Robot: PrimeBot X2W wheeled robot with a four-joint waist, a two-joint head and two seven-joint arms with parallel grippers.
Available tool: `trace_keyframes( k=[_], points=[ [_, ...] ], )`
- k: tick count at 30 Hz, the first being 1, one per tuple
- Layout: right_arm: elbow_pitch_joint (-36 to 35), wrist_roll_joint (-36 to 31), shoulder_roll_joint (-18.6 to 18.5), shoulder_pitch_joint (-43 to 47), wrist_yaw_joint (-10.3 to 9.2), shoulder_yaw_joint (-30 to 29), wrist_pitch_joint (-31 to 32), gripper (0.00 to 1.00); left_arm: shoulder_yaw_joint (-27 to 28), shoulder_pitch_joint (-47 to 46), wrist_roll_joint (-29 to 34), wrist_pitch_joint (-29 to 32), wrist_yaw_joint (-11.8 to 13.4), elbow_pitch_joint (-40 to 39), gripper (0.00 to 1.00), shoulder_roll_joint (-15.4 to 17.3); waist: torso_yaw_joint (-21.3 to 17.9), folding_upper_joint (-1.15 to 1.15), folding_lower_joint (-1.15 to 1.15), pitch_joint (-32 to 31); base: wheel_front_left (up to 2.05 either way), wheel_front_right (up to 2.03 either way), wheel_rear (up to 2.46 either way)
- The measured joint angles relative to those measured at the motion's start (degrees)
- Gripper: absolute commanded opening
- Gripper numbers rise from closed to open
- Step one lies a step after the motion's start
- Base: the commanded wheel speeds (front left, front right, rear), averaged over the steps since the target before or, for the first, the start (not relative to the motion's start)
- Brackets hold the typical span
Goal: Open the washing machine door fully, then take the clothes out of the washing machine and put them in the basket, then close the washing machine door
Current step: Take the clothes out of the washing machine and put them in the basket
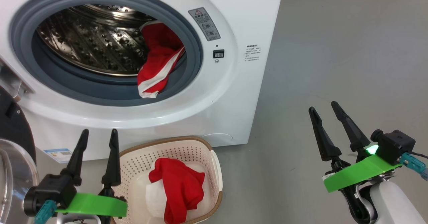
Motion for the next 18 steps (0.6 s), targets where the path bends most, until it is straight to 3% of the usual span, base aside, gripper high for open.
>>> trace_keyframes(
  k=[12, 18],
  points=[
    [-0.44, 0.0, -0.21, -0.26, 0.0, -0.02, 0.0, 1.0, -0.62, -0.41, -0.1, 1.02, 0.01, 0.32, 1.0, 0.63, -0.69, 0.0, 0.0, 1.61, 0.0, 0.0, 0.0],
    [-1.25, 0.0, -0.69, -1.65, 0.0, -0.32, 0.0, 1.0, -1.53, -4.8, -0.05, 1.52, 0.0, 1.47, 1.0, 0.73, -1.52, 0.0, 0.0, 3.49, 0.0, 0.0, 0.0]
  ],
)
